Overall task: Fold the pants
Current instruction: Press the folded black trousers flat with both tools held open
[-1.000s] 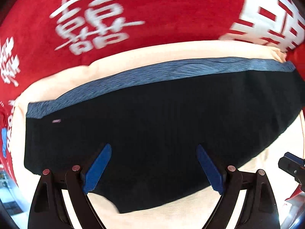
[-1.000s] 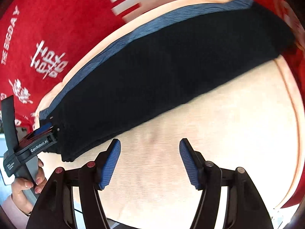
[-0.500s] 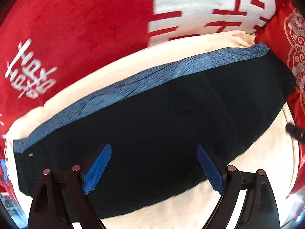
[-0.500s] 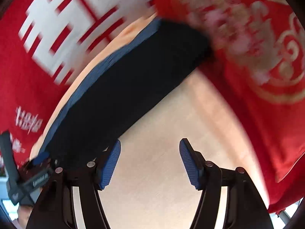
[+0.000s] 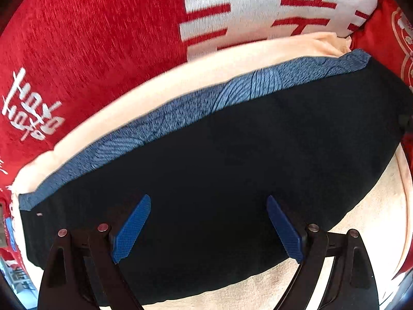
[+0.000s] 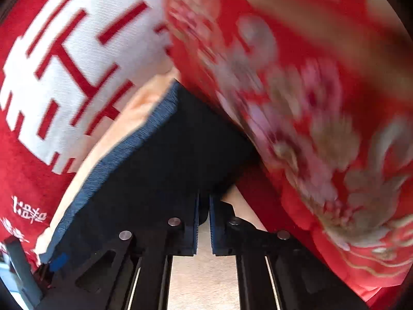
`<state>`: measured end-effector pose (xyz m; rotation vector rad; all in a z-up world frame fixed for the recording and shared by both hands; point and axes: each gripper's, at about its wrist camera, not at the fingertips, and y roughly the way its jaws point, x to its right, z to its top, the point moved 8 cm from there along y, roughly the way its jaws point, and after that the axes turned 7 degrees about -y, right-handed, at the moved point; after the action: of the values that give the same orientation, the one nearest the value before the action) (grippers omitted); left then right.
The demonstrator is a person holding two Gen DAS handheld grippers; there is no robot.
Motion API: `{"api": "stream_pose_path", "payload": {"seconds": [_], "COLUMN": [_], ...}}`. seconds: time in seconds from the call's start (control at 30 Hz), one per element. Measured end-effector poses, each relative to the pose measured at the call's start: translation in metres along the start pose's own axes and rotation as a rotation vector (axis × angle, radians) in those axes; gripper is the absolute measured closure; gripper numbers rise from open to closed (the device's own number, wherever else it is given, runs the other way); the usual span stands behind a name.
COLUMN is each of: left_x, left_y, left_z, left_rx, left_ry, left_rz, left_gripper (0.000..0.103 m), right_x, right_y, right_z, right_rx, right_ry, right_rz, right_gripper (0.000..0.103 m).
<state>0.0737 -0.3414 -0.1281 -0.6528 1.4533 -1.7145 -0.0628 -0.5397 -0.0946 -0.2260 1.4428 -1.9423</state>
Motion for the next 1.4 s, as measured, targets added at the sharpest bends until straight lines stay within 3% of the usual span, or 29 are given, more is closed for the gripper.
{"api": "stream_pose_path", "payload": {"seconds": [0.1, 0.17, 0.23, 0.4, 0.53, 0.9, 1.13, 1.23, 1.4], "left_x": [0.006, 0.011, 0.016, 0.022, 0.03, 0.053, 0.045, 0.044, 0.04], "left_y": [-0.008, -0.002, 0.005, 0.003, 0.002, -0.001, -0.001, -0.002, 0.0], "left_z": [0.009, 0.007, 0.005, 0.006, 0.01, 0.008, 0.005, 0.004, 0.005], "left_rx": [0.033, -0.004, -0.015, -0.001, 0.0, 0.01, 0.014, 0.016, 0.014], "left_ry": [0.007, 0.02, 0.033, 0.062, 0.104, 0.138, 0.145, 0.148, 0.145], "left_rz": [-0.001, 0.014, 0.034, 0.056, 0.086, 0.114, 0.124, 0.126, 0.124], "left_gripper": [0.011, 0.011, 0.011, 0.011, 0.011, 0.011, 0.008, 0.008, 0.008], "right_x": [-0.007, 0.002, 0.011, 0.016, 0.015, 0.01, 0.013, 0.016, 0.015], "right_y": [-0.011, 0.001, 0.019, 0.002, -0.015, -0.01, -0.011, -0.013, -0.012], "right_z": [0.012, 0.011, 0.003, -0.006, -0.011, -0.026, -0.035, -0.039, -0.045], "right_rx": [0.038, -0.015, -0.084, -0.064, -0.021, -0.047, -0.049, -0.044, -0.044], "right_ry": [-0.068, -0.058, -0.044, -0.071, 0.006, 0.065, 0.08, 0.101, 0.144], "right_rz": [-0.013, -0.035, -0.061, -0.05, -0.014, 0.07, 0.084, 0.089, 0.143], "right_gripper": [0.095, 0.095, 0.075, 0.063, 0.062, 0.059, 0.059, 0.054, 0.053]}}
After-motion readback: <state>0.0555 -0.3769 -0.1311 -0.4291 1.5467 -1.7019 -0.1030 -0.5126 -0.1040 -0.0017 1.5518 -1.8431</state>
